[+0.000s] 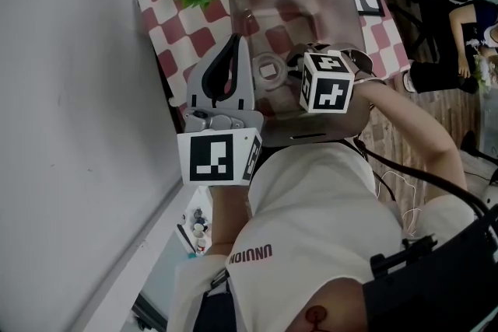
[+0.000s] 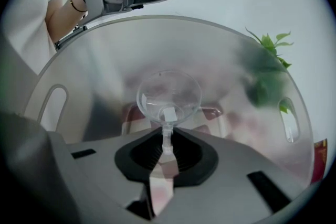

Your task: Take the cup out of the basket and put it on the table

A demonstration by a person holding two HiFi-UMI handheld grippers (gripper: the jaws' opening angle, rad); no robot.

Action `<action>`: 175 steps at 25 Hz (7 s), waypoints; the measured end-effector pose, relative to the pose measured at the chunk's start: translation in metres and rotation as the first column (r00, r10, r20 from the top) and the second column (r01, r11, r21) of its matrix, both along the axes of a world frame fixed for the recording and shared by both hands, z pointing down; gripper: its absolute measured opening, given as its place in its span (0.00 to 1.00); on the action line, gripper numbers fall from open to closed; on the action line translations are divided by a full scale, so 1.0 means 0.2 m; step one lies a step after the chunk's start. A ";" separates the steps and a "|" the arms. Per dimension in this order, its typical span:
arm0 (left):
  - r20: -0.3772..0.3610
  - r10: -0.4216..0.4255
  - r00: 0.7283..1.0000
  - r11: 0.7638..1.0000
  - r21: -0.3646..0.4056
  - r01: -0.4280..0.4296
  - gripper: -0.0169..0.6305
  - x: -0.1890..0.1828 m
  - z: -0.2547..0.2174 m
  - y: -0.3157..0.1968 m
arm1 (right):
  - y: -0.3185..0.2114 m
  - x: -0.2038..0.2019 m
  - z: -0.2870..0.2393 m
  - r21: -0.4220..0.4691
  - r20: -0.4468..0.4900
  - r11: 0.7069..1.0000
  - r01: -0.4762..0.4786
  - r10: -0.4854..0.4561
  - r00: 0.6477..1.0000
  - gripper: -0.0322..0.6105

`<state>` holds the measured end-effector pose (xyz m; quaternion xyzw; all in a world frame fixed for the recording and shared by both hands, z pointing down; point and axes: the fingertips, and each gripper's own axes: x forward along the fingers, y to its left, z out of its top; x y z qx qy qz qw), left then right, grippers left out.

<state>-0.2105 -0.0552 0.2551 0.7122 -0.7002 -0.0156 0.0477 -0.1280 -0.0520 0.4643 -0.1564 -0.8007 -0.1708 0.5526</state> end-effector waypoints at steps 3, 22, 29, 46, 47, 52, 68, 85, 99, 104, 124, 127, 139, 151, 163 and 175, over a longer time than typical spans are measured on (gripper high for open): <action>0.002 0.004 1.000 1.000 0.002 -0.004 0.04 0.01 0.00 0.00 | -0.01 -0.01 -0.03 0.003 0.023 1.000 -0.026 0.026 0.999 0.14; 0.012 0.013 1.000 1.000 0.005 -0.013 0.04 0.04 -0.02 -0.02 | -0.14 -0.04 -0.24 0.034 0.201 0.983 -0.181 0.171 0.965 0.14; 0.009 0.004 1.000 1.000 0.007 -0.004 0.04 0.04 -0.03 -0.01 | -0.16 -0.04 -0.32 0.051 0.262 0.978 -0.205 0.185 0.947 0.14; 0.031 -0.018 0.999 1.000 0.023 0.017 0.04 0.05 -0.08 -0.01 | -0.22 0.00 -0.52 0.011 0.399 0.951 -0.309 0.280 0.873 0.14; 0.031 -0.018 0.999 1.000 0.023 0.017 0.04 0.06 -0.08 -0.01 | -0.22 0.00 -0.53 0.006 0.405 0.948 -0.317 0.288 0.868 0.14; 0.036 -0.010 0.999 1.000 0.023 0.009 0.04 0.08 -0.09 -0.02 | -0.24 0.02 -0.57 -0.006 0.428 0.940 -0.340 0.310 0.849 0.14; 0.057 0.033 0.998 0.999 0.035 -0.035 0.04 0.17 -0.12 -0.02 | -0.30 0.14 -0.74 -0.018 0.533 0.899 -0.438 0.380 0.756 0.14; 0.079 0.078 0.994 0.996 0.032 -0.080 0.04 0.29 -0.14 -0.10 | -0.41 0.27 -0.84 -0.049 0.599 0.854 -0.518 0.440 0.669 0.14; 0.120 0.141 0.983 0.989 0.030 -0.146 0.04 0.47 -0.16 -0.18 | -0.52 0.47 -0.87 -0.076 0.635 0.794 -0.604 0.505 0.584 0.14; 0.122 0.161 0.979 0.986 0.033 -0.166 0.04 0.51 -0.16 -0.20 | -0.55 0.53 -0.86 -0.076 0.641 0.771 -0.632 0.523 0.561 0.14; 0.142 0.221 0.965 0.974 0.010 -0.225 0.04 0.70 -0.15 -0.32 | -0.68 0.78 -0.81 -0.112 0.639 0.696 -0.710 0.597 0.485 0.14; 0.146 0.231 0.962 0.972 0.005 -0.234 0.04 0.73 -0.14 -0.33 | -0.69 0.82 -0.79 -0.117 0.632 0.684 -0.720 0.611 0.477 0.14; 0.147 0.259 0.955 0.965 -0.007 -0.261 0.04 0.81 -0.12 -0.37 | -0.71 0.93 -0.65 -0.144 0.586 0.633 -0.761 0.674 0.449 0.14; 0.147 0.265 0.953 0.964 -0.018 -0.265 0.04 0.84 -0.11 -0.37 | -0.69 1.00 -0.51 -0.172 0.539 0.591 -0.788 0.726 0.426 0.14; 0.141 0.255 0.957 0.967 -0.020 -0.255 0.04 0.84 -0.10 -0.35 | -0.65 1.03 -0.36 -0.191 0.481 0.568 -0.801 0.765 0.428 0.14; 0.140 0.246 0.959 0.969 -0.025 -0.245 0.04 0.82 -0.10 -0.33 | -0.59 1.05 -0.22 -0.206 0.423 0.542 -0.815 0.800 0.426 0.14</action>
